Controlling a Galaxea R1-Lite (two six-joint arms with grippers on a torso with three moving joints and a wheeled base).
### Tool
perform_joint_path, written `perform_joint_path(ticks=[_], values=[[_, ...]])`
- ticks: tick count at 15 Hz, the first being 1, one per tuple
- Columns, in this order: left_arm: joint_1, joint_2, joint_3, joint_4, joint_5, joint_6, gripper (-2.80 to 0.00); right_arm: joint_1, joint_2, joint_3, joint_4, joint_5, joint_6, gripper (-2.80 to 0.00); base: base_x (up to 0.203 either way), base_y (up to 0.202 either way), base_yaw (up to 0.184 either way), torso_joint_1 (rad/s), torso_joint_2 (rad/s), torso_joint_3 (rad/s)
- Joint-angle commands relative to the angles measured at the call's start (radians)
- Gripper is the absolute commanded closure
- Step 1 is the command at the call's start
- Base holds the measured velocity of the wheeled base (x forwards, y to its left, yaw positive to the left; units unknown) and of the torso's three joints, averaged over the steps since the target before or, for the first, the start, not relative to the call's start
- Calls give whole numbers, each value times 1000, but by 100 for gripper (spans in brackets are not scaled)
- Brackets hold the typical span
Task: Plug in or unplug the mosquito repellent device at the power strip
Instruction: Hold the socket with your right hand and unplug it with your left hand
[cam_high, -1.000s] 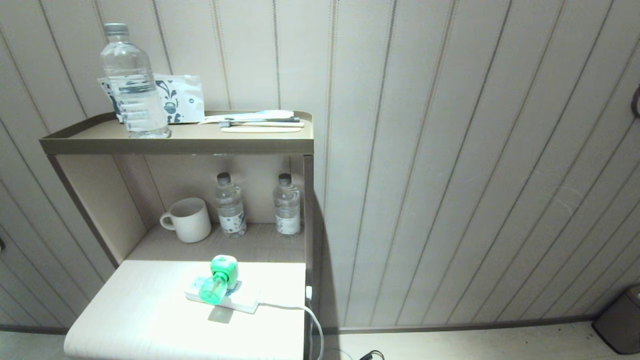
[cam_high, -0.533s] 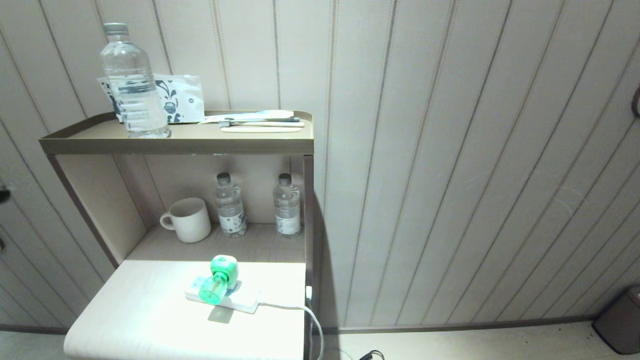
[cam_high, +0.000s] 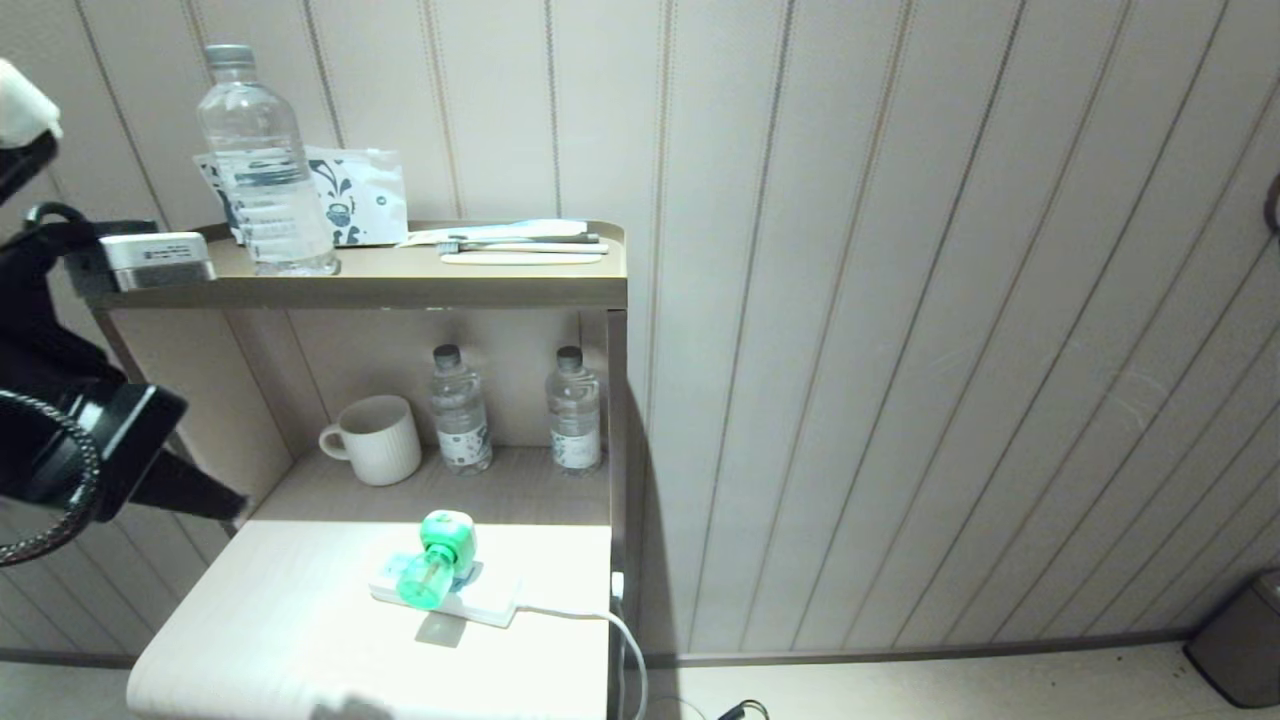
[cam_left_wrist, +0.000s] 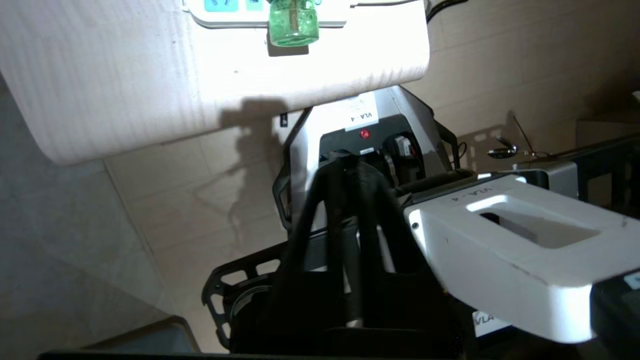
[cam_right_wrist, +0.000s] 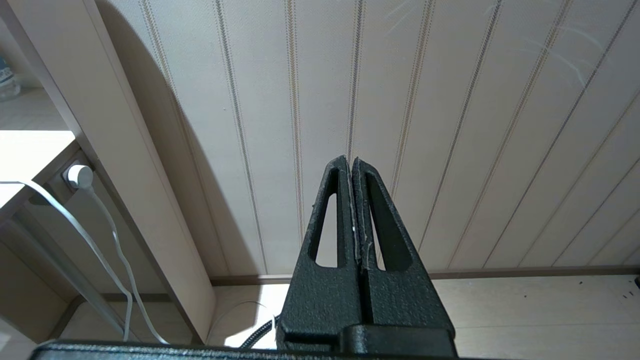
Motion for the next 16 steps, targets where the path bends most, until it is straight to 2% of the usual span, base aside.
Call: perform_joint_path(ticks=[1,4,7,13,16], values=[[-27,105,-32,4,7,-15,-280,0,-1,0,0,-1,0,0,0,0,0,0,0,0],[-49,189,-58,-10,22,-66,-280,0,-1,0,0,-2,0,0,0,0,0,0,0,0],[-72,263,-27,-56,100,-79,-280,0,-1,0,0,0,0,0,0,0,0,0,0,0],[-90,415,23,-148,113,-114,-280,0,-1,0,0,0,0,0,0,0,0,0,0,0],[-89,473,23,-157,114,-141,-280,0,-1,0,0,0,0,0,0,0,0,0,0,0]])
